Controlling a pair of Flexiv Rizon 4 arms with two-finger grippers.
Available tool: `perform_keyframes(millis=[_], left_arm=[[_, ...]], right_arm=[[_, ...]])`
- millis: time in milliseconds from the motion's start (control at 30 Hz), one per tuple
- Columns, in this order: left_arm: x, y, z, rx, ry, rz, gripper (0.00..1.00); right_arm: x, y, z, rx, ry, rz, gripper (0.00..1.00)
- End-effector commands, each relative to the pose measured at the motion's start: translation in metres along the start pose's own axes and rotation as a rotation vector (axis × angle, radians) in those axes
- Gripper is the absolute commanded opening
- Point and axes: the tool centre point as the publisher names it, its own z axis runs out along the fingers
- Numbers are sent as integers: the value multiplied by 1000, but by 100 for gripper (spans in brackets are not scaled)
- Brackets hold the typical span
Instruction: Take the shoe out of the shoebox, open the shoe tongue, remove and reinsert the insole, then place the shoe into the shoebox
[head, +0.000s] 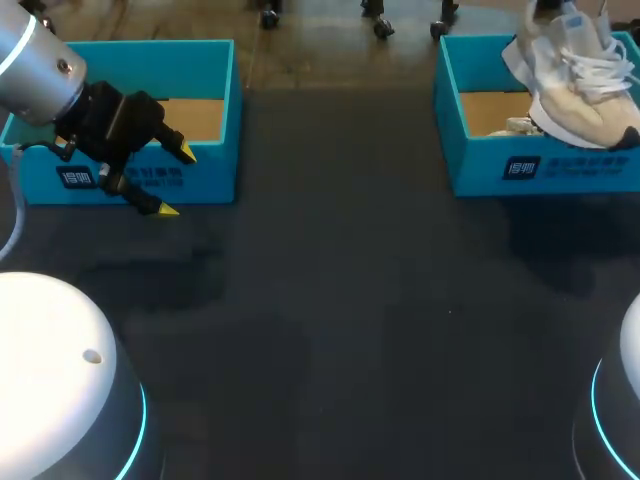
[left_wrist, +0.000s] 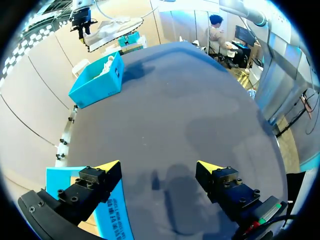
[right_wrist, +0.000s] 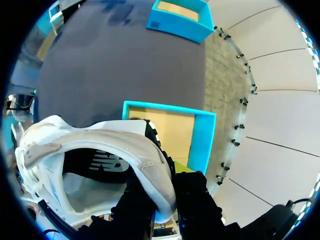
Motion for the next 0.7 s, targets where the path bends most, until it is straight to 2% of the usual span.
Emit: perform_keyframes(millis=[33, 333, 700], left_arm=[[0, 0, 0, -4, 2, 0, 100], [0, 0, 0, -4, 2, 0, 100], [0, 0, 0, -4, 2, 0, 100]], right_arm=[[-1, -15, 11, 12, 17, 43, 0], [-21, -49, 31, 31, 13, 33, 0], [-58, -103, 62, 120, 57, 93, 0]])
